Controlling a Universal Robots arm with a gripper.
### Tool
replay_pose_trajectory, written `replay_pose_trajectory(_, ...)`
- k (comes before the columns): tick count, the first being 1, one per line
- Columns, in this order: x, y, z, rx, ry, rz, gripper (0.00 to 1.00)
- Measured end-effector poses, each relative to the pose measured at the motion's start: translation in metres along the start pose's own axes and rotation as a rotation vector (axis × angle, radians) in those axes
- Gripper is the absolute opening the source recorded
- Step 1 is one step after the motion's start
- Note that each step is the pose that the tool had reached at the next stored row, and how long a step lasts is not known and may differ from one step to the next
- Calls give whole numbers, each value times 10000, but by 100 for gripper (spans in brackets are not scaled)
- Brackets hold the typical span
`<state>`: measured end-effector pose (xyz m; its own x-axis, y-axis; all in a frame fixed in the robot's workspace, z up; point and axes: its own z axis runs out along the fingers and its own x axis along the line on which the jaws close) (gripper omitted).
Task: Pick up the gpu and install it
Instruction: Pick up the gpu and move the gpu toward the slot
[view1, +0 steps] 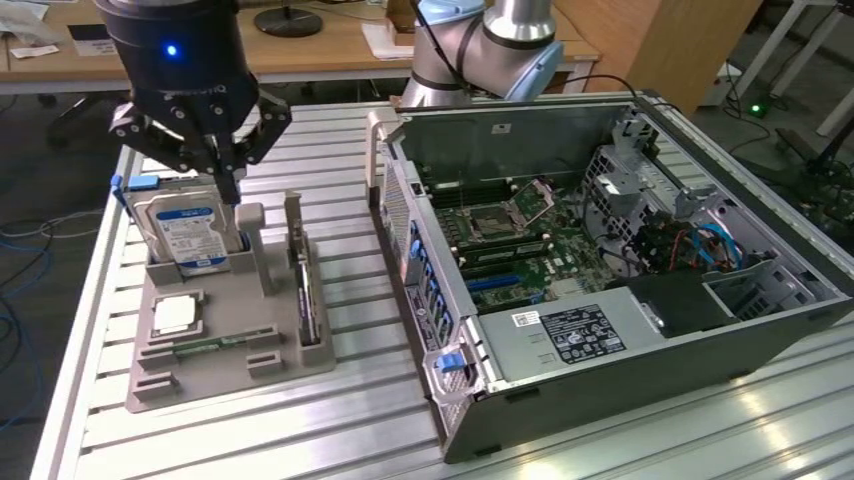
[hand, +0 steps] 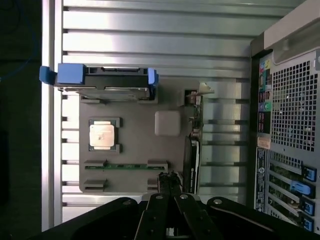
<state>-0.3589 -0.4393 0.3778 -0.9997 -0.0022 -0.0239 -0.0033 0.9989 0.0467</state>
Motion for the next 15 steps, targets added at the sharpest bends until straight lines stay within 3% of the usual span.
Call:
replay_pose_trajectory(4,0,-79,24,0,0,0,11)
replay_pose_trajectory(5,-10,-139,53,0,3,0,11)
replay_pose_trajectory(15,-40,-139,57,0,0,0,11)
